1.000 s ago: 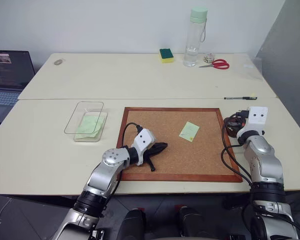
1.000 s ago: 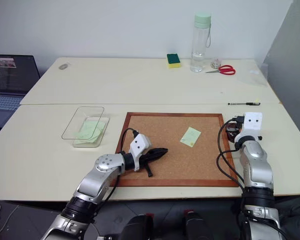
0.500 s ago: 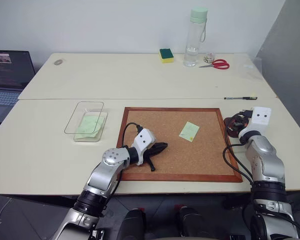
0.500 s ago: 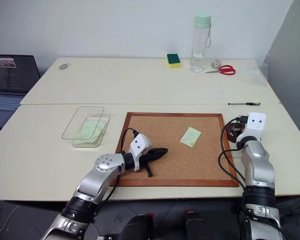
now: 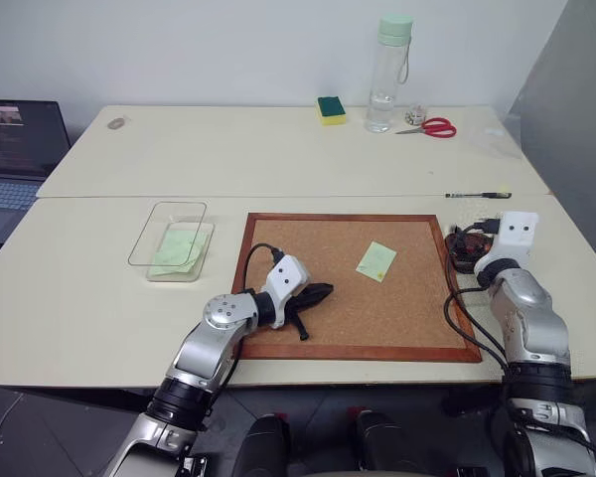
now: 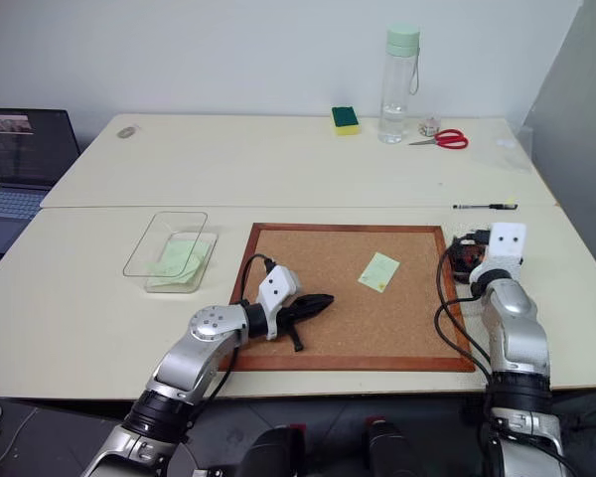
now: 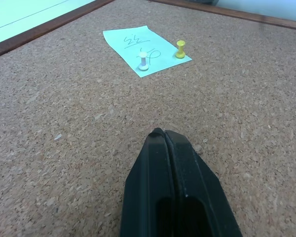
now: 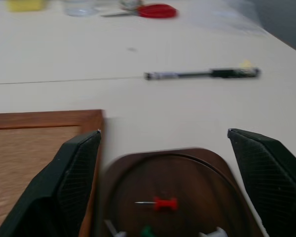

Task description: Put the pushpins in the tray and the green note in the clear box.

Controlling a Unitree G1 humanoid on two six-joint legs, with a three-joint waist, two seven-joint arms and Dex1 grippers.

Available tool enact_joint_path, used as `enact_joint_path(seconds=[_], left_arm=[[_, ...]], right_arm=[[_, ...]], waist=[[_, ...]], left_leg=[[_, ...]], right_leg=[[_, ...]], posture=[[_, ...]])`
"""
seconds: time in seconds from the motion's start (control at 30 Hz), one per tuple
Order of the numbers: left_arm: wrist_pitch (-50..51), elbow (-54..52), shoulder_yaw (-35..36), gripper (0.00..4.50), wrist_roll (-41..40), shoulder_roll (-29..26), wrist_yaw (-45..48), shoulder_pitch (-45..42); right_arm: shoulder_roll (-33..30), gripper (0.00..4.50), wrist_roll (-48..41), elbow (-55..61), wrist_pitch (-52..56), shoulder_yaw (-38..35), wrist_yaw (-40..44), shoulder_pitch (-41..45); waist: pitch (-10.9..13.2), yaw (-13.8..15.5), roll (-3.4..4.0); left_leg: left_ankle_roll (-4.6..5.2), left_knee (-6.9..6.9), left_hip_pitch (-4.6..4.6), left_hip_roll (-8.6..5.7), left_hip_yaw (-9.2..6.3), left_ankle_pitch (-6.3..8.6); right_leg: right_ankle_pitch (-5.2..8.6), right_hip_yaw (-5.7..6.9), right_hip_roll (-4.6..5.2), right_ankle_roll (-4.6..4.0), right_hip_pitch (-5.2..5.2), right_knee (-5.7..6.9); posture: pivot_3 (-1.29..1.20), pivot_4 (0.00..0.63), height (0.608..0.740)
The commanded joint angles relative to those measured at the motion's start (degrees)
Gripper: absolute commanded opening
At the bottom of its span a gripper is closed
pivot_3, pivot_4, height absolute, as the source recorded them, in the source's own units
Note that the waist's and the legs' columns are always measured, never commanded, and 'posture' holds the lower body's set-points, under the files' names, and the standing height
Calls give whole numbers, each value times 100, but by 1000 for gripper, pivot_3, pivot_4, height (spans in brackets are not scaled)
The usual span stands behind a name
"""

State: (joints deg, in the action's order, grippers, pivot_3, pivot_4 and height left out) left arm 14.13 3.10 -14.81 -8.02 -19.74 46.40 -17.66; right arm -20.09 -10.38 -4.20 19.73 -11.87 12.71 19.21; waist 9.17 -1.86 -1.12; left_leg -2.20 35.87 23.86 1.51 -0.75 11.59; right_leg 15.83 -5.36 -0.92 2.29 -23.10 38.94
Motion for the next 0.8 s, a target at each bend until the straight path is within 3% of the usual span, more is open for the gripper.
enact_joint_path(seconds=[0.03,0.3,0.8], left_arm=[[94,217,-200,0,130,79,-12,72],[68,236,-192,0,169,103,-14,84],[26,214,-197,0,205,130,-21,97]], right_arm=[[-298,4453,-283,852,-443,572,1322,-429],[-379,4453,-538,1313,-620,1080,2277,-972],[-121,4453,-283,690,-927,1584,2398,-890]], waist=[[0,6,0],[0,13,-1],[0,20,-1]], left_leg=[[0,0,0,0,-1,0],[0,5,1,-1,-3,0],[0,6,1,-2,-3,0]], right_leg=[[0,0,0,0,1,-1],[-2,2,2,6,4,-5],[-2,3,4,5,4,-5]], posture=[[0,150,740],[0,150,740],[0,150,740]])
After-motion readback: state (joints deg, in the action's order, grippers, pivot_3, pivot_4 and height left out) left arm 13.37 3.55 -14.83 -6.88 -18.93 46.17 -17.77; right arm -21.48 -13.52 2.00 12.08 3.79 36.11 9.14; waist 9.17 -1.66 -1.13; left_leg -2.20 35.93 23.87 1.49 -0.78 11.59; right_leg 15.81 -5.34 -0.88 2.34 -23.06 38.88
